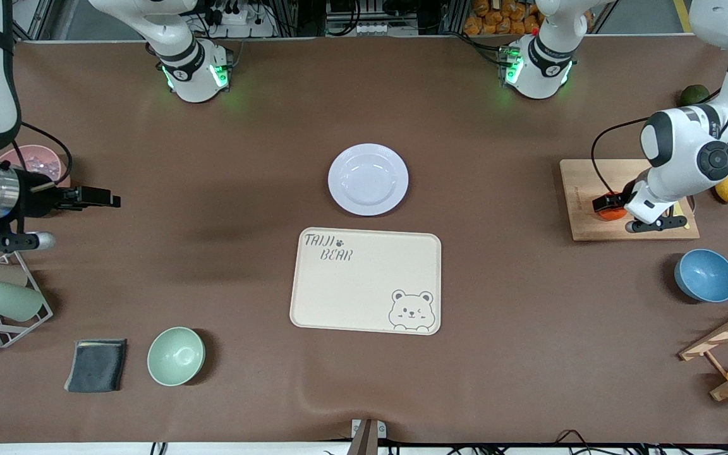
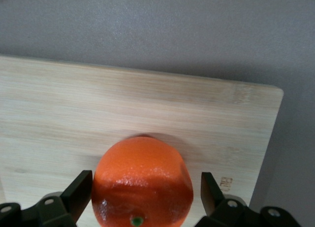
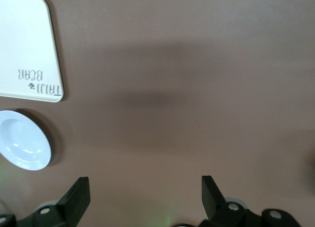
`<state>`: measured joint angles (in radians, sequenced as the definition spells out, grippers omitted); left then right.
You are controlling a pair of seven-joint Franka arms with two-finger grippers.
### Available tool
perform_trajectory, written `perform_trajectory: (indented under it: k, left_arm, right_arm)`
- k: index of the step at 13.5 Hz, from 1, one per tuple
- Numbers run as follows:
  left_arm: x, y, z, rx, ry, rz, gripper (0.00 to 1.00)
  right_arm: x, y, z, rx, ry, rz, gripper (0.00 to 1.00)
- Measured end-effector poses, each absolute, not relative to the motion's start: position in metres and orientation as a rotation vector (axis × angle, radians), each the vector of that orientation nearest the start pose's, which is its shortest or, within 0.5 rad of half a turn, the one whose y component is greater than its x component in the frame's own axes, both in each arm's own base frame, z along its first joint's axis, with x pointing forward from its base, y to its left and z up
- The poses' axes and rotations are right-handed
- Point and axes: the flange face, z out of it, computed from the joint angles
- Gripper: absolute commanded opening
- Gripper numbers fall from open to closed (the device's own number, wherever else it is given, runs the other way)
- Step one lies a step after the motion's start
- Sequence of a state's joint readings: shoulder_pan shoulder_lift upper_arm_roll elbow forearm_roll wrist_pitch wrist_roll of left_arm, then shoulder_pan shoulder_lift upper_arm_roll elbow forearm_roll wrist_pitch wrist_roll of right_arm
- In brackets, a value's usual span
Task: Place orange and plate with both arms
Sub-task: 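Grasp the orange with the left gripper and carry it over the plate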
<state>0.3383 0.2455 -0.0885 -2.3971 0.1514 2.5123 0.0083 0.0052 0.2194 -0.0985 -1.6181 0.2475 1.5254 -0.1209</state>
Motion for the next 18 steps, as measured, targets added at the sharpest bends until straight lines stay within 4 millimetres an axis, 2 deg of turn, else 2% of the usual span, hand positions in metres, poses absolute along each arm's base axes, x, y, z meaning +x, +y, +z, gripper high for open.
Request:
perform_trajectory:
  k: [2, 4, 7, 8, 9, 11, 13, 16, 18]
  left_arm:
    - [0.473, 0.118, 0.205, -3.087, -0.177, 0.206, 0.41]
    - [0.473, 0.118, 0.206, -3.087, -0.176, 0.205, 0.28]
    - [0.478, 0.115, 0.209, -3.089, -0.153, 0.186, 0.28]
    - [0.483, 0.108, 0.212, -3.092, -0.127, 0.168, 0.28]
    - [0.491, 0.092, 0.217, -3.099, -0.077, 0.144, 0.28]
    - [0.510, 0.038, 0.232, -3.116, -0.008, 0.075, 0.28]
    - [0.526, -0.028, 0.251, -3.138, -0.009, 0.014, 0.28]
    - [0.531, -0.125, 0.281, -3.155, -0.079, 0.034, 0.28]
    - [0.527, -0.185, 0.304, -3.147, -0.167, 0.061, 0.28]
  right_arm:
    - [0.592, -0.023, 0.463, -2.801, 0.027, 0.432, 1.00]
    - [0.591, -0.028, 0.448, -2.738, 0.070, 0.457, 1.00]
    - [0.591, -0.032, 0.428, -2.682, 0.104, 0.492, 1.00]
    - [0.591, -0.031, 0.424, -2.668, 0.102, 0.497, 1.00]
    - [0.592, -0.030, 0.419, -2.646, 0.102, 0.501, 1.00]
    - [0.593, -0.028, 0.410, -2.614, 0.108, 0.511, 1.00]
    - [0.594, -0.025, 0.408, -2.608, 0.104, 0.515, 1.00]
    - [0.595, -0.023, 0.409, -2.604, 0.100, 0.509, 1.00]
    - [0.596, -0.022, 0.412, -2.604, 0.097, 0.501, 1.00]
